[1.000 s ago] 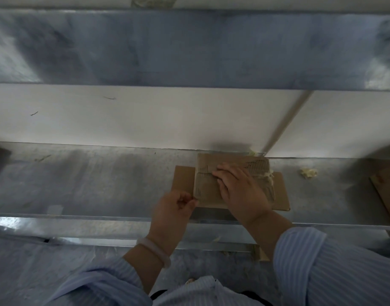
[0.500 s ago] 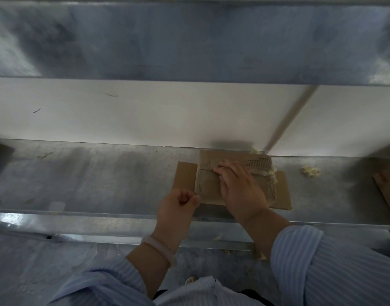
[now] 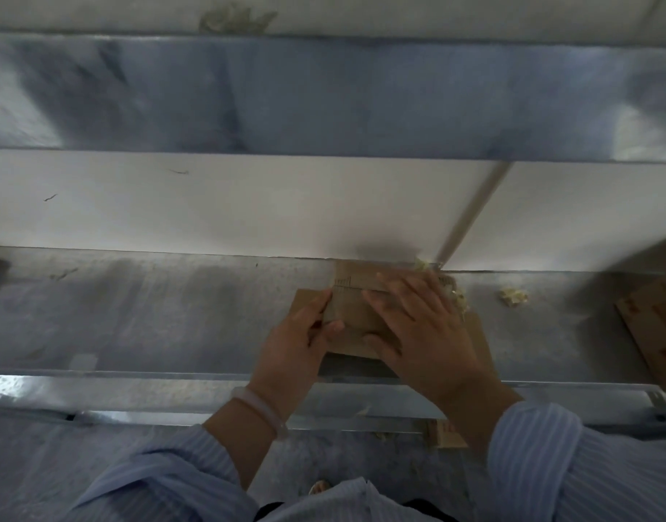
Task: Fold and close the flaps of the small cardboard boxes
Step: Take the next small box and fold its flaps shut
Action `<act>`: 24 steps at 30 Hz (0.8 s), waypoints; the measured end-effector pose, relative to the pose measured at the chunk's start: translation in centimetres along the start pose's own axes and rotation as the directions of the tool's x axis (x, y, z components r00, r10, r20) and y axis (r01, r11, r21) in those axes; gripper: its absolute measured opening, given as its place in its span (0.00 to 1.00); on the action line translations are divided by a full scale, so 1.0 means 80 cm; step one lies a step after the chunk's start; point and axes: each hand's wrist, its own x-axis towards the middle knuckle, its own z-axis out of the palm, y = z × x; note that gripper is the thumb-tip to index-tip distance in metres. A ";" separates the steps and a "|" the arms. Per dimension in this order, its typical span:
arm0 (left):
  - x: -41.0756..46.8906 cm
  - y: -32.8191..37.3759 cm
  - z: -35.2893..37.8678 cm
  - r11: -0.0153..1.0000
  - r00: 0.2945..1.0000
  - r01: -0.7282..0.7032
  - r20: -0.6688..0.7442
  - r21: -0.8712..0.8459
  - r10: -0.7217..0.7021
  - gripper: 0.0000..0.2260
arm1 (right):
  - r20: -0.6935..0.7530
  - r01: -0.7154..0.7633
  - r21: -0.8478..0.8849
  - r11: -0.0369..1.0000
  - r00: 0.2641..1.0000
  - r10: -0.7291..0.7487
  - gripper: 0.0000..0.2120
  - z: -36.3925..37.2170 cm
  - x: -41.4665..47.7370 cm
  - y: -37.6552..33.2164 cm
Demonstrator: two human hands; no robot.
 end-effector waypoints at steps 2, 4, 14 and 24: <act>0.006 0.008 -0.013 0.993 1.000 -0.031 0.003 0.111 0.030 0.27 | -0.183 -0.097 0.028 0.995 0.978 0.100 0.26 -0.016 -0.012 0.000; 0.014 0.013 -0.023 0.987 1.000 -0.014 -0.014 0.162 0.016 0.28 | -0.230 -0.256 0.093 0.962 0.935 0.271 0.31 -0.026 -0.024 0.002; 0.031 0.016 -0.030 0.998 0.979 0.063 0.196 0.004 -0.062 0.36 | 0.283 -0.665 0.528 0.529 0.725 0.628 0.26 -0.047 -0.011 0.033; 0.032 0.018 -0.025 0.999 0.983 0.050 0.173 0.018 -0.053 0.24 | 0.421 -0.730 0.584 0.355 0.646 0.636 0.21 -0.059 -0.031 0.066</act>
